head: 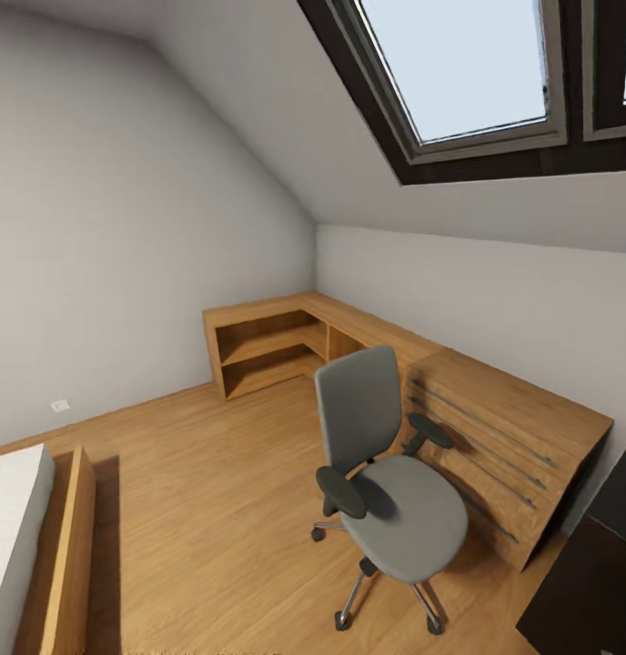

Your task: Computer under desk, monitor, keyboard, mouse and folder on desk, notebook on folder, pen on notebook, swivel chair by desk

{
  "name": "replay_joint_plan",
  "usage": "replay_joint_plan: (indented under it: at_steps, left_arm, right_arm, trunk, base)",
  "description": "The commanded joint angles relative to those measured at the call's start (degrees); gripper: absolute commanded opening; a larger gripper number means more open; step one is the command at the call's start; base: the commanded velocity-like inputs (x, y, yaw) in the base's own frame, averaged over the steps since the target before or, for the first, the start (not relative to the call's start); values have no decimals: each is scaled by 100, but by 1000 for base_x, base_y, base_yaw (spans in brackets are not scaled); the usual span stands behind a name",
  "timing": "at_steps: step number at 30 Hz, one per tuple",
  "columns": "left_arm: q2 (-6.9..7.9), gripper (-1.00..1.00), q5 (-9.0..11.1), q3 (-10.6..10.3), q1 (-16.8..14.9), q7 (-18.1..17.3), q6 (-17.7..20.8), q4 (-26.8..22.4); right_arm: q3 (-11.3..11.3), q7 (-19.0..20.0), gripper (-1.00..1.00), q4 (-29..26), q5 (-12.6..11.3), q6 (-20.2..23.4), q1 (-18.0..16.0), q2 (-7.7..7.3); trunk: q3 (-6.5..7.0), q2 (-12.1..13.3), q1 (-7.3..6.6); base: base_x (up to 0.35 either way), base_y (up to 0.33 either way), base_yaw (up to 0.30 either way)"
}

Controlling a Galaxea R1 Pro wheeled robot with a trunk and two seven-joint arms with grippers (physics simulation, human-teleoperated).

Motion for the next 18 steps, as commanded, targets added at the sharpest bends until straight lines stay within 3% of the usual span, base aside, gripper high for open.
replay_joint_plan:
  at_steps: [1, 18]
  left_arm:
    - [-3, 100, 17, -35, -6, 36, -16, 5]
    - [-6, 100, 14, -37, -6, 45, -25, 0]
  right_arm:
    - [49, -53, 100, -5, -7, 0, -2, -2]
    - [49, -53, 100, -2, -7, 0, -2, -8]
  trunk:
    - [-10, -9, 2]
    - [-10, -9, 2]
  base:
    - [0, 0, 279]
    - [14, 12, 279]
